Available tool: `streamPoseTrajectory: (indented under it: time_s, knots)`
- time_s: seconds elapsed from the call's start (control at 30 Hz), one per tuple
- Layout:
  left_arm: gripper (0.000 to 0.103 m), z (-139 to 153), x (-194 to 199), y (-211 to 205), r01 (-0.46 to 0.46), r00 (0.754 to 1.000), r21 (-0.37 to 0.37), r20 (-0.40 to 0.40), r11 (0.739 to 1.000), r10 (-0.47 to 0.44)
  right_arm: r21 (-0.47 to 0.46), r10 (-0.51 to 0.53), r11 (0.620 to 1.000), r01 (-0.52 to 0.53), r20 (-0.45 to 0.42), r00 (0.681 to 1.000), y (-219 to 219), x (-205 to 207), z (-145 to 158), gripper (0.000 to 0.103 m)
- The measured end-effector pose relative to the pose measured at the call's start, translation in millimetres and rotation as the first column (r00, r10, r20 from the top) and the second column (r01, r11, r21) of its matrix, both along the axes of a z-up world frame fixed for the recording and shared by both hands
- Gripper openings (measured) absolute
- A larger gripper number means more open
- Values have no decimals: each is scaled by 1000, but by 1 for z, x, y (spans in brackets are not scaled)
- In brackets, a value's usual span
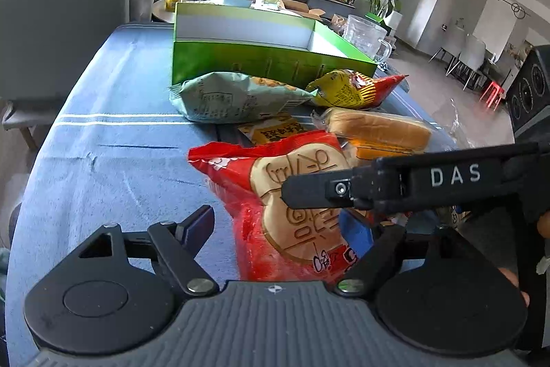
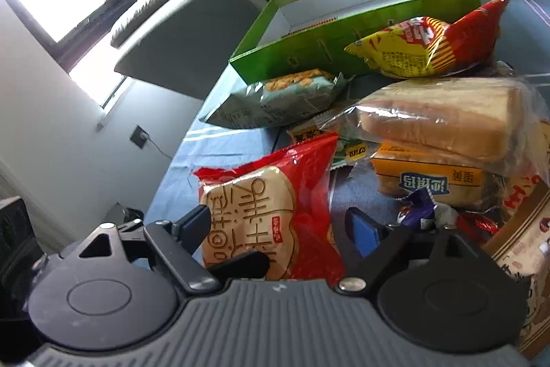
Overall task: Organize snacks
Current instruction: 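Grasp the red round-biscuit bag with the left tool and lift it, then carry the biscuit bag into the green box and open the left tool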
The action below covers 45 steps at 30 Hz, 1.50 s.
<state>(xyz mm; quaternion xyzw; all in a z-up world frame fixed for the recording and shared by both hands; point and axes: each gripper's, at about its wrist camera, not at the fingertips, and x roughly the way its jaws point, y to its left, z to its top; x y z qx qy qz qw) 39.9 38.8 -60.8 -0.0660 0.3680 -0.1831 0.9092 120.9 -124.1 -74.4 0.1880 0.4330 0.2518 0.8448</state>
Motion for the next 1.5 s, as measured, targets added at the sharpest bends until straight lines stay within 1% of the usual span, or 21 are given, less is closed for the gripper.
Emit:
streamPoseTrajectory:
  time_s: [0.07, 0.13, 0.2, 0.33, 0.4, 0.5, 0.63, 0.83, 0.97, 1.0, 1.07, 1.17, 1.2, 1.37, 1.5]
  knots:
    - [78, -1, 1, 4, -4, 1000, -15, -11, 1000, 4, -32, 16, 999, -15, 5, 1000, 5, 1, 2, 103]
    - [78, -2, 2, 6, -9, 1000, -30, -16, 1000, 8, -43, 25, 999, -25, 14, 1000, 7, 1, 3, 103]
    - [78, -4, 3, 7, -5, 1000, -43, -14, 999, 5, -44, 22, 999, -21, 13, 1000, 7, 1, 1, 103]
    - [78, -10, 6, 6, 17, 999, -102, -26, 995, -20, -39, 17, 999, -17, 3, 1000, 7, 1, -5, 103]
    - [78, -12, 7, 4, 31, 999, -120, -22, 992, -34, -37, 16, 999, -15, 4, 1000, 5, 1, -7, 103]
    - [78, -12, 7, 0, 51, 999, -107, 8, 993, -51, -34, 8, 999, -8, 7, 1000, 3, 1, -7, 103]
    - [78, -12, 6, 1, 57, 998, -108, 5, 993, -57, -55, 3, 998, -3, 14, 1000, 5, 2, -4, 103]
    - [77, -14, 3, 0, 69, 997, -98, 24, 993, -67, -59, 18, 998, -18, -2, 1000, 10, 6, -5, 103]
    - [69, -10, 2, 1, 64, 998, -95, 24, 993, -62, -51, 66, 996, -67, -15, 998, 18, 4, -6, 102]
    - [65, -8, 1, 2, 53, 998, -99, 23, 994, -51, -62, 73, 995, -74, -6, 997, 21, 2, -5, 102]
    - [61, -3, -1, 3, 47, 999, -93, 32, 995, -44, -83, 75, 994, -73, 16, 997, 25, -1, -2, 102]
    - [60, 3, -7, 1, 39, 998, -87, 55, 995, -34, -70, 88, 994, -85, 45, 995, 25, -5, 6, 102]
    - [58, 6, -8, 0, 39, 998, -84, 59, 996, -34, -61, 93, 994, -90, 51, 994, 24, -6, 8, 102]
    - [58, 25, -10, -11, 76, 988, -38, 137, 996, -70, -32, 76, 997, -73, 78, 994, 14, -10, 19, 101]
    - [58, 47, -4, -23, 106, 972, 19, 210, 994, -108, -18, 55, 998, -53, 126, 990, 6, -10, 36, 101]
